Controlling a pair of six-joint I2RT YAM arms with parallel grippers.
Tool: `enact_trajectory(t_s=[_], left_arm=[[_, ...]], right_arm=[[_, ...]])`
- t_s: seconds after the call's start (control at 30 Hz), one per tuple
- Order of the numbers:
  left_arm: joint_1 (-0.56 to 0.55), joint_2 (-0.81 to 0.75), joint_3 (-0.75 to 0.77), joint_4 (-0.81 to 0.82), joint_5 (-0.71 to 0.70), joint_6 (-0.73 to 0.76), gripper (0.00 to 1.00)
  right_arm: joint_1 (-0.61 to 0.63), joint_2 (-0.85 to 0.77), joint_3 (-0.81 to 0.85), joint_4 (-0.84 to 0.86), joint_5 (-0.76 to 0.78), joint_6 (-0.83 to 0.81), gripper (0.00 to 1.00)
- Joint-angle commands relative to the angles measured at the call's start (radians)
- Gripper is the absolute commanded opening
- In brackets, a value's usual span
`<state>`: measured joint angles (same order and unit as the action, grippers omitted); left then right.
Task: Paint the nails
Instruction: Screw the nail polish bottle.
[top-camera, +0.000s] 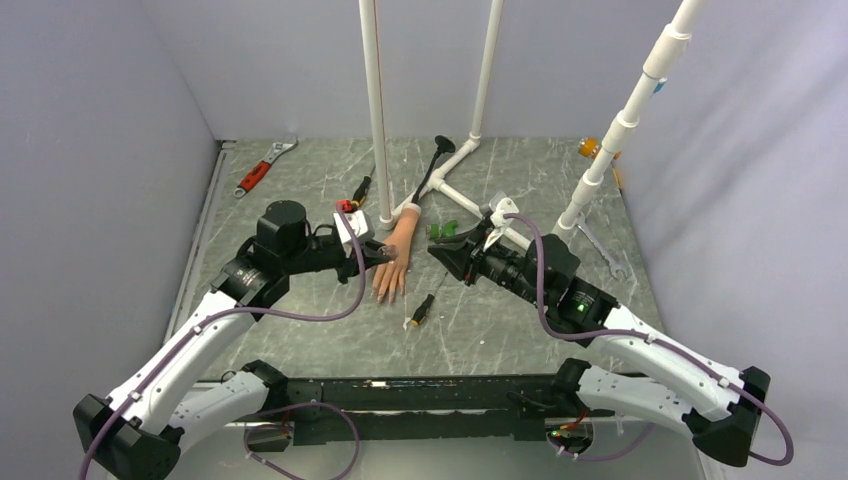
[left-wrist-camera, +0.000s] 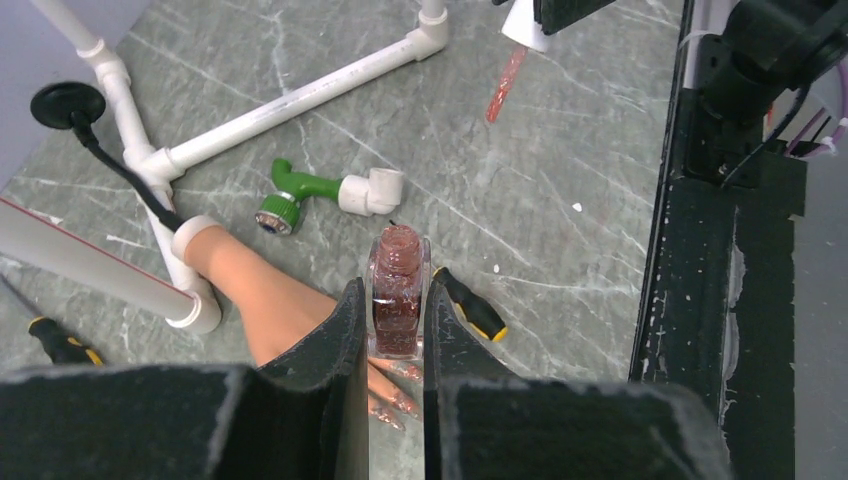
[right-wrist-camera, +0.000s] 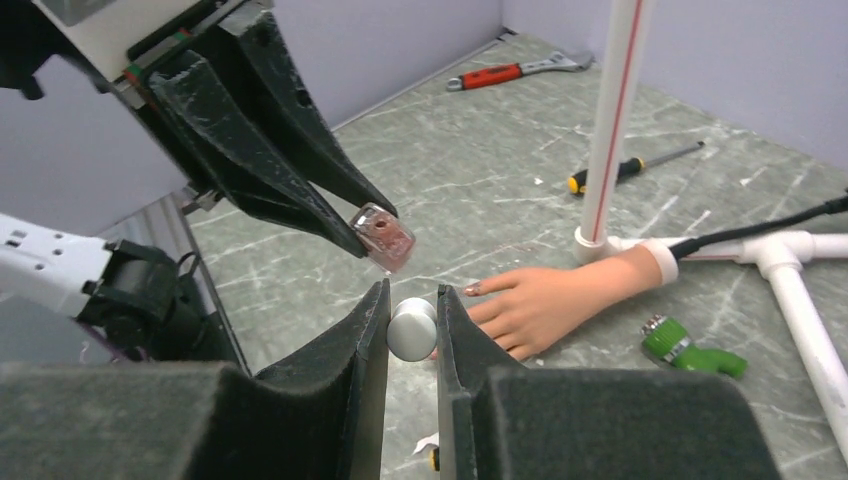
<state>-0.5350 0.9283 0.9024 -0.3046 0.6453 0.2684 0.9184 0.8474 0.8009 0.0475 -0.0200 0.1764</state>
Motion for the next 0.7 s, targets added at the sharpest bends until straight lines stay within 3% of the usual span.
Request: enact_trajectory(t_s=[0.0,0.67], left_arm=[[-0.002,-0.015,0.016,0.035,0.095,0.014,0.00],[-0.013,0.012,0.050,-0.024,0.117,0.032,0.00]], right_arm=[[-0.002,-0.009,0.075,-0.011,-0.127,-0.018,0.00],[-0.002,0.131,0.189,0.004,-0.229,-0.009,0.00]])
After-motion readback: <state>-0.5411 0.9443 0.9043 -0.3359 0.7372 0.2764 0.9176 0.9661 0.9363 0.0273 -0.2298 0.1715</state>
